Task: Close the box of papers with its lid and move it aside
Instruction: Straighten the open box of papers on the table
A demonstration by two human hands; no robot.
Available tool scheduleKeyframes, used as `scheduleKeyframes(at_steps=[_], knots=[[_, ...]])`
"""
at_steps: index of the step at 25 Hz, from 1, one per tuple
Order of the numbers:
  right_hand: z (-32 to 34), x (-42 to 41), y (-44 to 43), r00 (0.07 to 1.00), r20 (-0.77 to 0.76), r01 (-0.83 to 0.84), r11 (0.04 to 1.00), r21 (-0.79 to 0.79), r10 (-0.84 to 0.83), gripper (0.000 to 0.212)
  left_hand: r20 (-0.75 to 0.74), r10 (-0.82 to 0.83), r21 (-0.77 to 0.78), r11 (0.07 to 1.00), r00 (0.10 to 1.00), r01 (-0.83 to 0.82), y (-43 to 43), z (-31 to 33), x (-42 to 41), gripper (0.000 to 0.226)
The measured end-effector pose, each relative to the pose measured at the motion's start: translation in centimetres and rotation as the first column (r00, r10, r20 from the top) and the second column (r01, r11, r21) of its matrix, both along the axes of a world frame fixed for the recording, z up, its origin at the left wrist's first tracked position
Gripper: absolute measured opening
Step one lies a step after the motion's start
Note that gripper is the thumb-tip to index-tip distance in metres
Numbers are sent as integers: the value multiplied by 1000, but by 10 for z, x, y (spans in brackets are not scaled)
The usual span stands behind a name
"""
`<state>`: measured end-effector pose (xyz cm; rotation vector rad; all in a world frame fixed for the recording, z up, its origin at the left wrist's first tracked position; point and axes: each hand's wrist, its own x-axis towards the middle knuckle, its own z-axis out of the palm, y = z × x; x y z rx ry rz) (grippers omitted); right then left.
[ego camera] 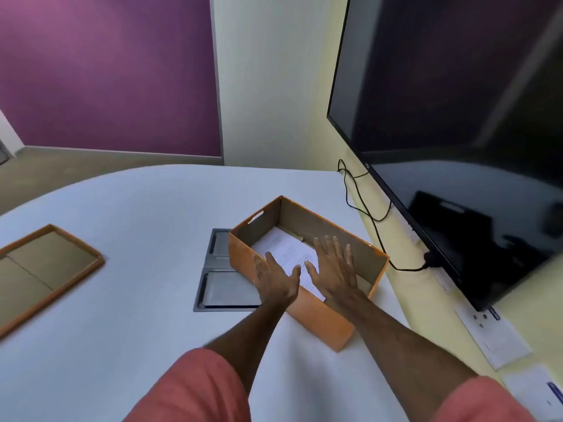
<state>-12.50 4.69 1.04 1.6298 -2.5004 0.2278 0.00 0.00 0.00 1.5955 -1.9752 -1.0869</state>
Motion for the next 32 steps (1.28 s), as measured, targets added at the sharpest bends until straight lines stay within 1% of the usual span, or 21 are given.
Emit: scheduleKeyframes(at_steps=[2, 4, 6, 9, 12, 15, 17, 18, 21, 23, 25, 27, 29, 30, 32], knots=[[-5, -18, -10, 999, 35, -10, 997, 83, 7, 64, -9, 95, 98, 991, 995, -93, -7, -8, -19, 91], [-10, -40, -22, 1000, 22, -12, 996, 91, 10, 65, 16, 190, 203, 961, 982, -189, -19, -14, -34, 95], [-18, -57, -33, 1000, 6, -7, 994, 112, 6, 66, 60, 231, 235, 942, 971, -239, -24, -20, -44, 98], [-25, -79, -49, 1000, -30, 13, 988, 154, -9, 68, 25, 253, 256, 934, 967, -251, -29, -30, -51, 101], [-32, -91, -63, 1000, -4, 18, 988, 150, -17, 69, -22, 227, 232, 948, 974, -216, -35, -40, -48, 99], [-38, -102, -74, 998, 16, 52, 992, 115, -54, 62, -67, 165, 186, 971, 984, -150, -48, -50, -35, 94], [-39, -110, -79, 993, 78, 77, 994, 75, -83, 58, -132, 127, 145, 984, 983, -107, -61, -55, -24, 94], [-37, -114, -81, 987, 127, 84, 993, 85, -95, 59, -168, 114, 124, 988, 979, -94, -66, -58, -20, 93], [-31, -121, -86, 954, 265, 86, 976, 200, -138, 64, -242, 109, 63, 993, 964, -96, -80, -79, -9, 84], [-28, -123, -88, 918, 356, 86, 964, 253, -176, 64, -284, 116, 48, 993, 952, -107, -75, -69, -6, 77], [-26, -123, -88, 896, 401, 84, 959, 270, -191, 61, -272, 143, 106, 987, 952, -118, -67, -53, -5, 73], [-24, -123, -88, 890, 416, 84, 965, 247, -184, 52, -249, 138, 206, 975, 959, -87, -59, -39, -1, 76], [-23, -124, -88, 864, 472, 82, 973, 217, -178, 46, -303, 96, 252, 967, 948, -17, -53, -27, 7, 82], [-23, -124, -87, 849, 501, 71, 975, 210, -170, 45, -325, 69, 259, 966, 943, 19, -50, -20, 12, 79], [-21, -120, -82, 824, 546, 57, 981, 185, -151, 44, -344, 39, 257, 965, 938, 54, -47, -9, 22, 62]])
